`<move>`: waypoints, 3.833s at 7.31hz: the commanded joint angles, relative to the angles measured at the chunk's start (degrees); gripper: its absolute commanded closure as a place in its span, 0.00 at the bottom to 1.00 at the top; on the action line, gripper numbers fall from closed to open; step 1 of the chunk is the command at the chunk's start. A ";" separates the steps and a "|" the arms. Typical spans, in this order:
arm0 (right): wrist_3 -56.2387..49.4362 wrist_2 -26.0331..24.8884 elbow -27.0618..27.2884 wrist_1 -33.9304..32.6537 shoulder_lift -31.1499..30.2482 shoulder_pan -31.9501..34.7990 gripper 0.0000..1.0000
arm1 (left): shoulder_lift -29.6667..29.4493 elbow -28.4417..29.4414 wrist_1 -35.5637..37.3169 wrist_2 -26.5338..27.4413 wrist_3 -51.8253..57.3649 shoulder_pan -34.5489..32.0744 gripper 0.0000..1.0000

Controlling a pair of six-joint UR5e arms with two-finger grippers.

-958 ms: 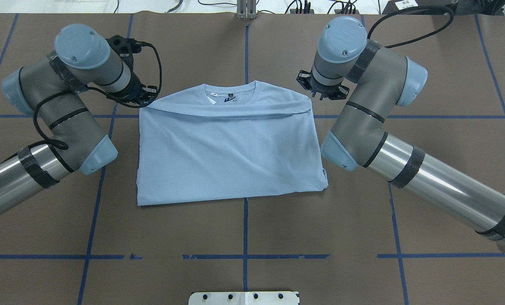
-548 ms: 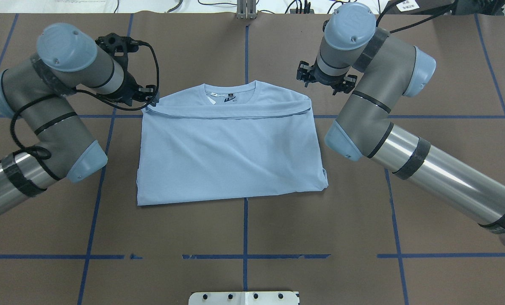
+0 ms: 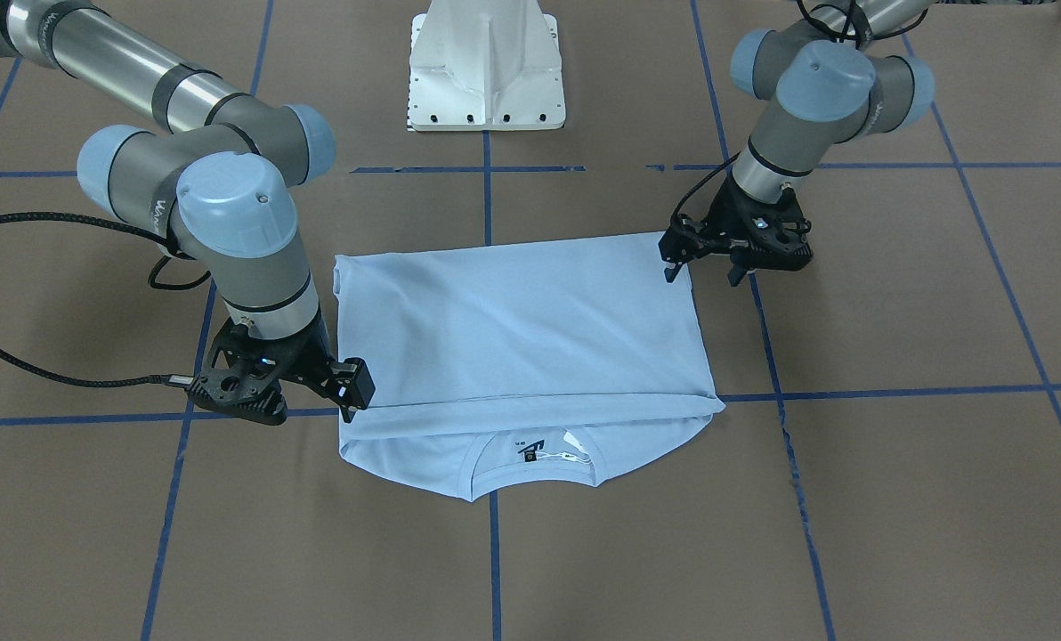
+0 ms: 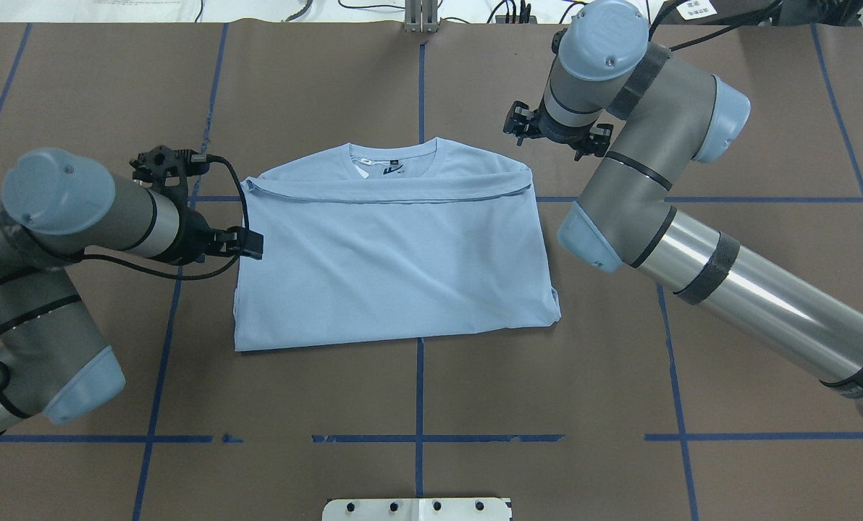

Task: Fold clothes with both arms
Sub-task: 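Move the left gripper to the folded shirt's side edge and grasp, then drag the folded shirt with the left gripper, rotating it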

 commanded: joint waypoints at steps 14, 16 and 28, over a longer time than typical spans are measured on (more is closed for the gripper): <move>0.07 0.10 0.15 0.13 0.05 -0.11 0.00 | 7.71 -1.63 -4.34 2.61 -4.57 9.36 1.00; -0.01 0.10 0.15 0.13 0.13 -0.11 0.00 | 8.16 -0.68 -4.16 2.70 6.63 3.07 1.00; 3.92 -0.52 2.18 0.04 1.97 -3.79 0.00 | -19.91 44.29 -17.78 -0.07 35.17 -22.45 0.00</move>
